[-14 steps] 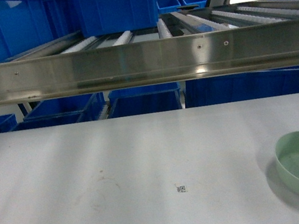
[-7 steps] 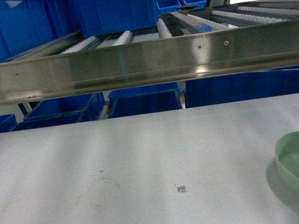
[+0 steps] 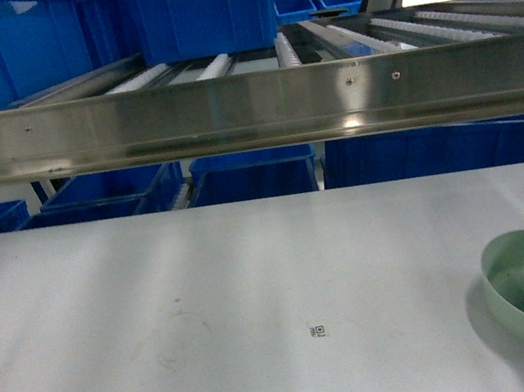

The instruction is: Place green bowl on second shelf with right arm

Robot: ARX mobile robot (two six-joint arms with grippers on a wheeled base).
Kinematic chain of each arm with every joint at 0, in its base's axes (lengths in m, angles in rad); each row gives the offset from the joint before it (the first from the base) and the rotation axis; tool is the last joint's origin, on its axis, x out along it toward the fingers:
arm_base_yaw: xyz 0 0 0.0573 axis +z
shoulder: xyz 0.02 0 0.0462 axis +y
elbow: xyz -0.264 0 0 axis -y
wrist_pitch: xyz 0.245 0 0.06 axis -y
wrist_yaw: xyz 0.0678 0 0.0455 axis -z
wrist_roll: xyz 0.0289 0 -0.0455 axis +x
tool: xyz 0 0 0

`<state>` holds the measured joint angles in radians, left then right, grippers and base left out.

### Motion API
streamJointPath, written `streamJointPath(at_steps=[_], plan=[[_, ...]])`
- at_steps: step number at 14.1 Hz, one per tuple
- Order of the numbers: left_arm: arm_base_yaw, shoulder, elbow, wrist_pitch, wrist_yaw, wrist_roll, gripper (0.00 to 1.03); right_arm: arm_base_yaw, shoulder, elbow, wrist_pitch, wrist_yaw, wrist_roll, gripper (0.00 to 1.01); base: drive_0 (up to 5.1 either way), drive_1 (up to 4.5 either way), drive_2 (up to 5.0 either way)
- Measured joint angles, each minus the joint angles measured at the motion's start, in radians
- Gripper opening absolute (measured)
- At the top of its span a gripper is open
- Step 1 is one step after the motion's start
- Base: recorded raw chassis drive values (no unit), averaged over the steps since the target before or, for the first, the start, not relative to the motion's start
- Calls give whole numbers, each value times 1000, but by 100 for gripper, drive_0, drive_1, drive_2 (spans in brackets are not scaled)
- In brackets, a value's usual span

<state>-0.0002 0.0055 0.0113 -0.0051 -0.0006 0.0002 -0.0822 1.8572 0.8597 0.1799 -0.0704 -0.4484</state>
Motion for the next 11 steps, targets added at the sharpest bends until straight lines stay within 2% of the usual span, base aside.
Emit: streamJointPath(at_steps=[2, 5, 11], plan=[[0, 0, 0, 0, 0, 0, 98, -31, 43, 26, -28, -5, -21, 98, 0, 0, 0], [0, 0, 0, 0, 0, 0, 98, -50, 77, 37, -33, -17, -47, 98, 0, 0, 0], [0, 0, 0, 0, 0, 0, 98, -51, 138, 38, -48, -55, -45, 98, 0, 0, 0]])
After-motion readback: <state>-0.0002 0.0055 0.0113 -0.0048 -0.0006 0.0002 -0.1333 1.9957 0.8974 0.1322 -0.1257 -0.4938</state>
